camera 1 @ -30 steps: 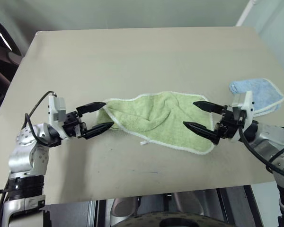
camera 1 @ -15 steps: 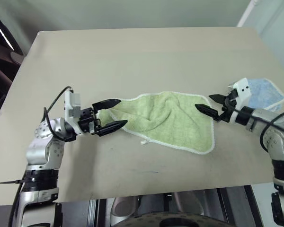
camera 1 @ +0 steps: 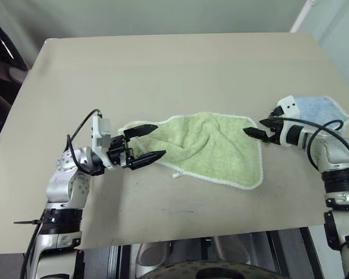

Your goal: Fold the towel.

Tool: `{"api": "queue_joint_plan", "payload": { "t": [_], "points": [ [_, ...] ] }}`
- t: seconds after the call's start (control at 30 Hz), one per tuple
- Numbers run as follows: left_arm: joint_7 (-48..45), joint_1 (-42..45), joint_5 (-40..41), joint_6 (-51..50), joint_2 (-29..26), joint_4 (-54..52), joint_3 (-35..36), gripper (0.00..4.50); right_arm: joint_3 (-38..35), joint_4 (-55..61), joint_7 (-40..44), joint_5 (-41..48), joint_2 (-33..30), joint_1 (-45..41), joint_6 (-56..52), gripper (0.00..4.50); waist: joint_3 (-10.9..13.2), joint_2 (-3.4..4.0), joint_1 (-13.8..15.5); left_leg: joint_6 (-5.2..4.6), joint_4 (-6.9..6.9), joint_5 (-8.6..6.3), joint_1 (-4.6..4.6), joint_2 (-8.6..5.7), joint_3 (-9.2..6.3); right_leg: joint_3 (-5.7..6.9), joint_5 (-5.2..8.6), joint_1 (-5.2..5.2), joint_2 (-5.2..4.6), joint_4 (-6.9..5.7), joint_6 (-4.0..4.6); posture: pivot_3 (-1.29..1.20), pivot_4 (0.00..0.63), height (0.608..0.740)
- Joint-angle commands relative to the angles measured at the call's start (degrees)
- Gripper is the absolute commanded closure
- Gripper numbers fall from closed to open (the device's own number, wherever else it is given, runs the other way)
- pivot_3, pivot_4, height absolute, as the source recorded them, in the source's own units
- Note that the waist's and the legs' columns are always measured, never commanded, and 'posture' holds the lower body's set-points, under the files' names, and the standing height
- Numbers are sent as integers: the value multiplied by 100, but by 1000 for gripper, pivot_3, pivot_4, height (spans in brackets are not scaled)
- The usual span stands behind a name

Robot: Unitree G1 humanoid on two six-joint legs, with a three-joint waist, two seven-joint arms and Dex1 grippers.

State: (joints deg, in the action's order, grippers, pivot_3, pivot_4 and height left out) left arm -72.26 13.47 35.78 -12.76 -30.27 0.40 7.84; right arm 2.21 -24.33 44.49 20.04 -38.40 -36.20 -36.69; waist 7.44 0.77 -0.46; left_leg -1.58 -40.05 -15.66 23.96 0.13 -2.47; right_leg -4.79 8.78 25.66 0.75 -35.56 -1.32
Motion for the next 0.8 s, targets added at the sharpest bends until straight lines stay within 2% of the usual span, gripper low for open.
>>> {"api": "queue_joint_plan", "payload": {
  "t": [0.03,0.7,0.8],
  "points": [
    [10,-21,40,82,6,-170,24,0,-107,-241,159,-113,41,-141,167,60,0,0,-2,1,0,2,0,0,1,0,-1,0,0,0,1,0,150,733],
    [13,-22,42,83,5,-171,22,0,-217,-373,306,-327,132,-197,237,60,0,0,-16,1,-1,19,-4,0,0,0,-13,-1,-1,-13,9,0,150,733],
    [93,-240,108,-22,-109,-382,152,0,50,-541,1018,-24,649,-574,-14,60,0,0,-87,1,-1,18,-5,0,2,-3,-13,1,-1,-14,10,0,150,733]
  ]
}}
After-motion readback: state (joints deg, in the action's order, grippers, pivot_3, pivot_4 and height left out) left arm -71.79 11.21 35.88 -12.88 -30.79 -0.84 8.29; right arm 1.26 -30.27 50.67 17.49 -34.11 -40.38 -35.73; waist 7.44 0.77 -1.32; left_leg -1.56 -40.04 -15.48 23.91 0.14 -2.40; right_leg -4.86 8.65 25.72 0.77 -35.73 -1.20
